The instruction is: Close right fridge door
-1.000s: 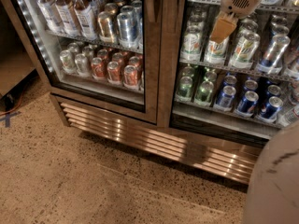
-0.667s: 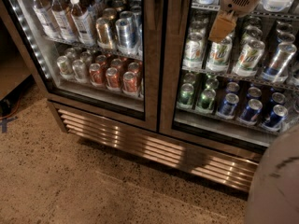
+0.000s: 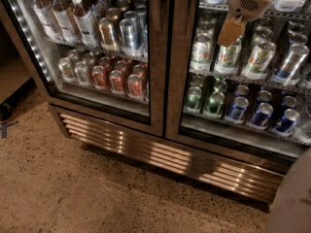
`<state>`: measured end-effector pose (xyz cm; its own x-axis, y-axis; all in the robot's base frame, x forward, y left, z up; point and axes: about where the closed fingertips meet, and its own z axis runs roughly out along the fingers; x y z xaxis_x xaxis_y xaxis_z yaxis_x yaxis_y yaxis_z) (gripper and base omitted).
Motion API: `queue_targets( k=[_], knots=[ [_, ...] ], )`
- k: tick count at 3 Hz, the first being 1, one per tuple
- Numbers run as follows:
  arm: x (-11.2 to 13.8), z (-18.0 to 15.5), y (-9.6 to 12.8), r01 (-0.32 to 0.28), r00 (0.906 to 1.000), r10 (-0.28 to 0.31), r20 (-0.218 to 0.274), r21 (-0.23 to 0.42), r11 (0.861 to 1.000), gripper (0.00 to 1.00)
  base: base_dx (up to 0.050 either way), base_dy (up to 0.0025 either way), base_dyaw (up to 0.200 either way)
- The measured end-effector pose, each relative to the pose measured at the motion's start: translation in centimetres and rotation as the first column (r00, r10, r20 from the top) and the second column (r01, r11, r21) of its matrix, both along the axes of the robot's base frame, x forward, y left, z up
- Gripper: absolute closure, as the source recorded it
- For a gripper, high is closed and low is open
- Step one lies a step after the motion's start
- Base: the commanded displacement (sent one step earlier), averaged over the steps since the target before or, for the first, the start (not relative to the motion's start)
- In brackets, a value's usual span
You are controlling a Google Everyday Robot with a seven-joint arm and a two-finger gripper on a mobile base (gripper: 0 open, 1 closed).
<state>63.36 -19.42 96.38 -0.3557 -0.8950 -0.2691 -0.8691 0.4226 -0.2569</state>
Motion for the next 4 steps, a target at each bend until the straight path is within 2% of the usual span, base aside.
queue_targets(
  k=[1,2,3,4],
  knots=[
    [-0.1,0.0,0.0,0.0,1.0,0.0,0.0,0.0,1.0,1.0,0.0,0.0,0.0],
    [-2.0,-0.5,-0.5,-0.012,0.9999,0.012,0.011,-0.005,1.0,1.0,0.0,0.0,0.0],
    [-7.3,2.3,-2.0,-0.051,0.9852,0.052,0.164,-0.012,0.999,1.0,0.0,0.0,0.0],
    [-13.8,2.3,-3.5,-0.07,0.9716,0.074,0.224,-0.026,0.997,1.0,0.0,0.0,0.0]
  ],
)
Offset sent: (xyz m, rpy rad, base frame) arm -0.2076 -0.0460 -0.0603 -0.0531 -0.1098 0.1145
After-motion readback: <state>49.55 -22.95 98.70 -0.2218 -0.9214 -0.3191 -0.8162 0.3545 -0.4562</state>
